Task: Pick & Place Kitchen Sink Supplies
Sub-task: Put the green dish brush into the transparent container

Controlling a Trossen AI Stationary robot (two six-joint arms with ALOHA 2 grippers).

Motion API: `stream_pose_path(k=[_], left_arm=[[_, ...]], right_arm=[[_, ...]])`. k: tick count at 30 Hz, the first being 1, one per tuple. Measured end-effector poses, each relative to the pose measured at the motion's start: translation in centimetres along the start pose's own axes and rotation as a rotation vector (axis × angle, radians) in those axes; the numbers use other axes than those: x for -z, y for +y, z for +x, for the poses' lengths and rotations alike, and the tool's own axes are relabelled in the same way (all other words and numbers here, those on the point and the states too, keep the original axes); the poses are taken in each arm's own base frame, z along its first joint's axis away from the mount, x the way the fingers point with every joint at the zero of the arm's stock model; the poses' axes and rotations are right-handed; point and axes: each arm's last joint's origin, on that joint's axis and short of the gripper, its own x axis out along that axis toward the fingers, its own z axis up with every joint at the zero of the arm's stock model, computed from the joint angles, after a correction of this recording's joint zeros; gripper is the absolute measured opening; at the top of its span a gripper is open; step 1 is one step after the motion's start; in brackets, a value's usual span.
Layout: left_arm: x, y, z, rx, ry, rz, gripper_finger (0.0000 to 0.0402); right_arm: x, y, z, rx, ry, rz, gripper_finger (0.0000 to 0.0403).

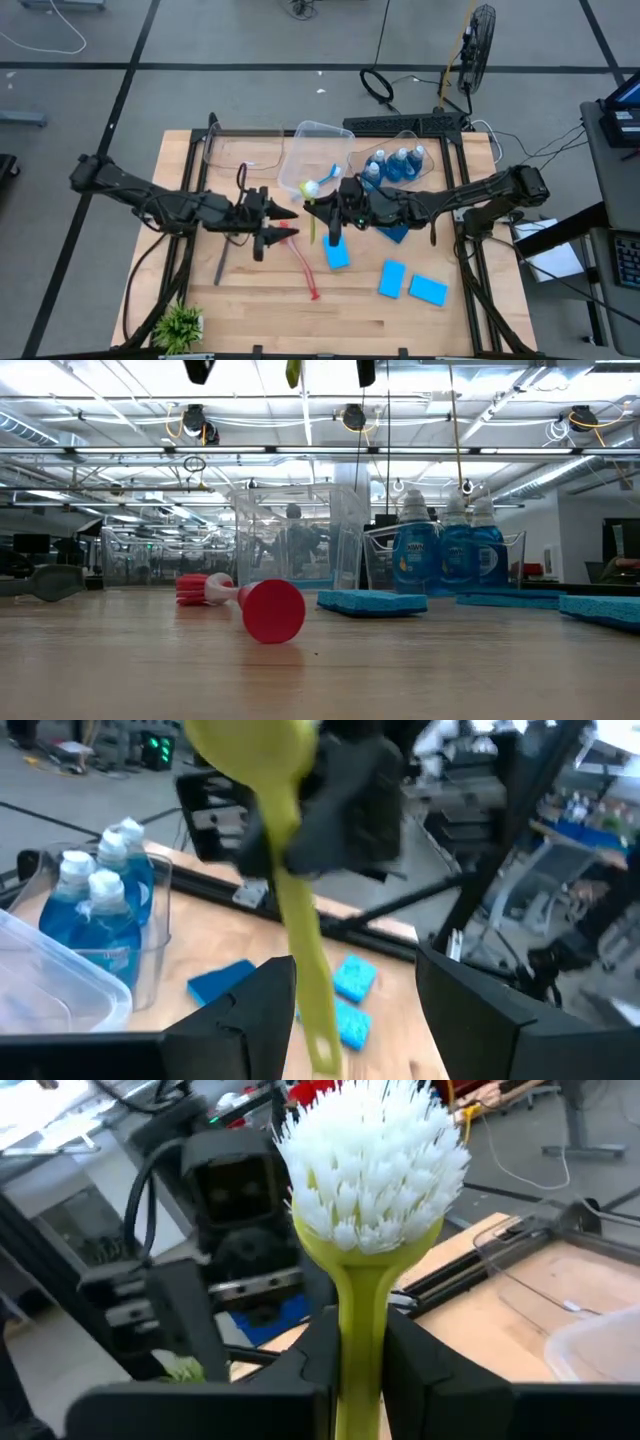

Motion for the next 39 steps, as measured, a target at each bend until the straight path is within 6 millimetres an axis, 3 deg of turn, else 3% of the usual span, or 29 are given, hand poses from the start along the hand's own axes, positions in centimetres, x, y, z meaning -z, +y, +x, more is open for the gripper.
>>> stream_pose_path(k=[5,17,31,39], left_arm=[[0.3,0.8,1.4,-0.038,-0.021,-0.049,0.0209],[1.5,1.8,3.4,-0.13,-0.034,-0.098,0.0209],[1.3,2.8,3.9,-0.259,-0.075,-0.091,0.0209],[0.5,3.3,6.2,-0.291,-0.071,-0.034,0.0209]], right_arm=[[-0.2,0.2,0.0,-0.02,-0.023,-0.04,0.0035],[-0.4,-0.2,0.0,0.124,-0.084,-0.089,0.0035],[-0.3,-0.6,0.1,0.244,-0.134,-0.106,0.0035],[0.1,-0.7,0.5,0.245,-0.138,-0.103,0.0035]])
